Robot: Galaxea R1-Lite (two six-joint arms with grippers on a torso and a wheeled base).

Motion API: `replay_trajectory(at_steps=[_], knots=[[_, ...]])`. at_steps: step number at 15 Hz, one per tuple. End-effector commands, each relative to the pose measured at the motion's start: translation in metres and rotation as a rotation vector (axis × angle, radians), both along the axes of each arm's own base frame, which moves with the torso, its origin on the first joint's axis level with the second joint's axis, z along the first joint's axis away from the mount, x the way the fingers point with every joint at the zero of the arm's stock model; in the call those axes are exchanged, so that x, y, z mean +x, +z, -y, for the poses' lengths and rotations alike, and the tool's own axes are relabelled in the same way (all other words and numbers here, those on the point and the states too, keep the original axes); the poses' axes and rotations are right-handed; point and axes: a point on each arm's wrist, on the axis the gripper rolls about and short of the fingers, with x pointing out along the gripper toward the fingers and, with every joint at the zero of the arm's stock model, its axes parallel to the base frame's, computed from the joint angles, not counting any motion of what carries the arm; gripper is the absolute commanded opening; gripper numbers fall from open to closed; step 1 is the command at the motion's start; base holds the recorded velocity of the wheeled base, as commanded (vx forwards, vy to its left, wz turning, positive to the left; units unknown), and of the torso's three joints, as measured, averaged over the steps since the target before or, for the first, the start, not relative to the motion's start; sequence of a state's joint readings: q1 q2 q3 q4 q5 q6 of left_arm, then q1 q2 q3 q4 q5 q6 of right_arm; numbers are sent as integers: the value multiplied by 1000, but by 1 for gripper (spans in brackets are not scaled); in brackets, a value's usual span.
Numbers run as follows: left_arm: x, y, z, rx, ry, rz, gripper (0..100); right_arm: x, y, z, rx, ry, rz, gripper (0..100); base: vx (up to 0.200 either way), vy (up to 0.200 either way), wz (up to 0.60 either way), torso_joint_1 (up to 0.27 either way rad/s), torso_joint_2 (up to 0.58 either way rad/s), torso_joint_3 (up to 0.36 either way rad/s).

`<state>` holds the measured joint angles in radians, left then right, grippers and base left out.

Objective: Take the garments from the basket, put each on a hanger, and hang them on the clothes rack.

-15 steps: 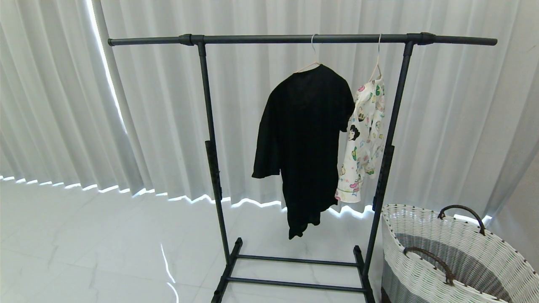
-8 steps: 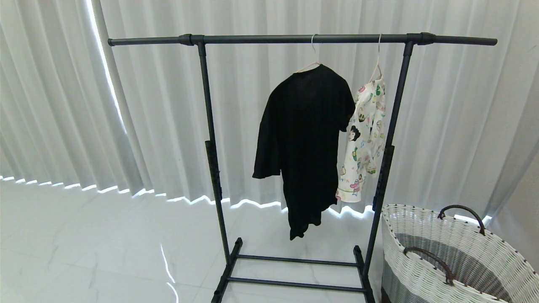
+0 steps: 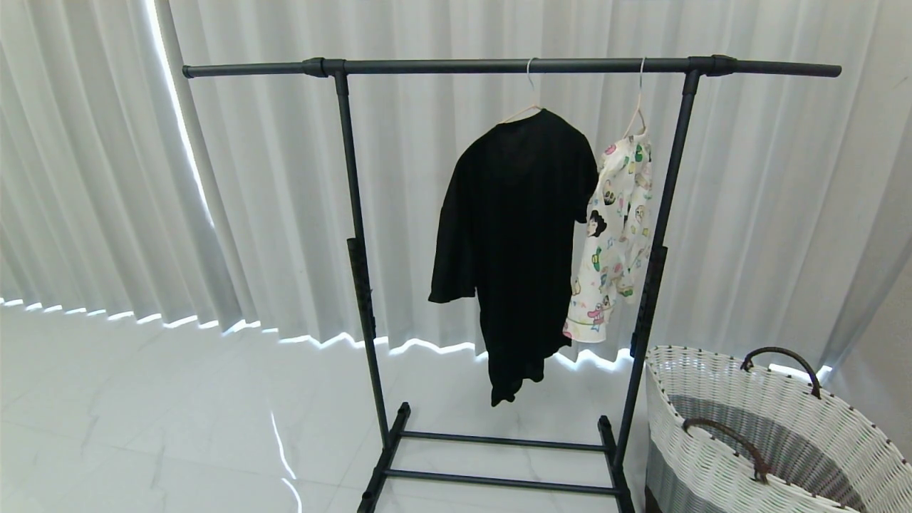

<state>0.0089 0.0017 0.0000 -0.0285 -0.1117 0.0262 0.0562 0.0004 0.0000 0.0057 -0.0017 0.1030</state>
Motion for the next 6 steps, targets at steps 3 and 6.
replay_trajectory(at_steps=[3, 6], knots=[[0, 0, 0, 0, 0, 2, 100, 0, 0, 0, 0, 1, 0, 100, 0, 0, 0, 0, 0, 0], [0, 0, 0, 0, 0, 2, 100, 0, 0, 0, 1, -1, 0, 100, 0, 0, 0, 0, 0, 0]])
